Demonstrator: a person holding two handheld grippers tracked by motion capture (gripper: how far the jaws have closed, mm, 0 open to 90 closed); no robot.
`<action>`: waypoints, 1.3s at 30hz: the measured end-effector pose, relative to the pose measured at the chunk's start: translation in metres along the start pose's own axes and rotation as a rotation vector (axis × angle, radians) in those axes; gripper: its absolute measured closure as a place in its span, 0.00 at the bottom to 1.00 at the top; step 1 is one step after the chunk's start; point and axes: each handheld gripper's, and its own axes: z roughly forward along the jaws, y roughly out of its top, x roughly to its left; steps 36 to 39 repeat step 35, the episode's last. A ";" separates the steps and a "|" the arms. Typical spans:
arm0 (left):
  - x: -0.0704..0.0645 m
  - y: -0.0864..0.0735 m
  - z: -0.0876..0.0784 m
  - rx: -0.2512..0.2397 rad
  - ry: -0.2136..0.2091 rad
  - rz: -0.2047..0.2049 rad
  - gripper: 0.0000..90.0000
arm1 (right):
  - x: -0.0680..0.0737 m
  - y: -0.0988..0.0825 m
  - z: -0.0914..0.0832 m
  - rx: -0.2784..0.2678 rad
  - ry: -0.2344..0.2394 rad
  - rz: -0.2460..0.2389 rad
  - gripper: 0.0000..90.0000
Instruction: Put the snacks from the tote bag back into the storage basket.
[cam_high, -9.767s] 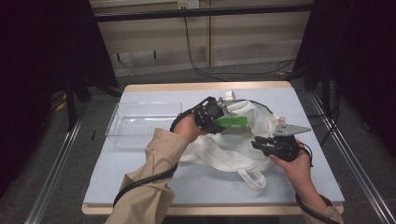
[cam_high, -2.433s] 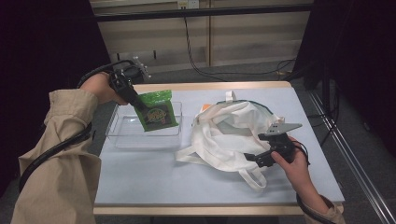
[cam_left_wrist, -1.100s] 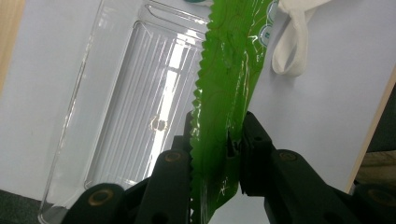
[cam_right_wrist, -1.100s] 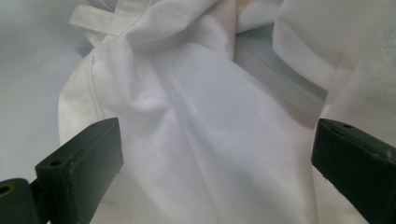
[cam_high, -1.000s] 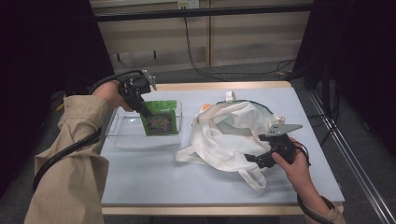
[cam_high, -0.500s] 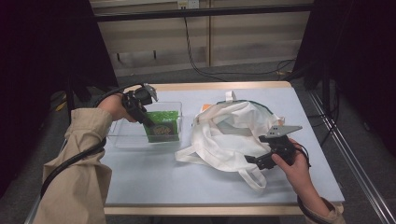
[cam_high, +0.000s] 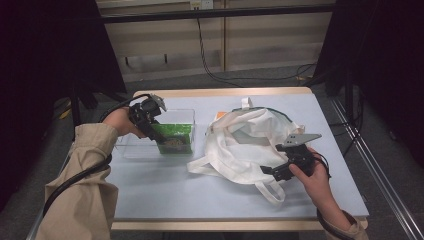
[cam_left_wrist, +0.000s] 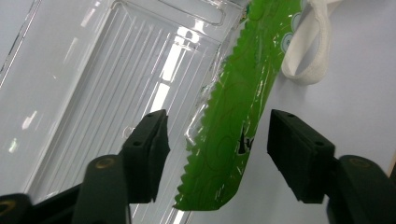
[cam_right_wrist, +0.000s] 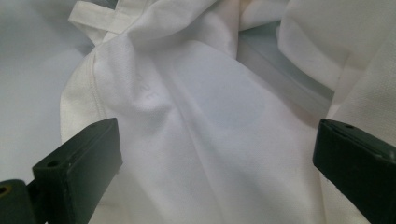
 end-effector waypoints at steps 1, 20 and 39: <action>-0.001 0.000 0.000 -0.007 0.007 -0.018 0.36 | 0.000 0.000 0.000 0.000 0.001 0.002 0.01; -0.006 -0.022 -0.027 -0.073 0.065 -0.072 0.13 | 0.001 0.001 -0.001 0.000 0.001 -0.005 0.01; -0.010 -0.039 -0.025 -0.116 0.082 -0.156 0.07 | 0.001 0.001 -0.003 -0.005 0.003 -0.001 0.01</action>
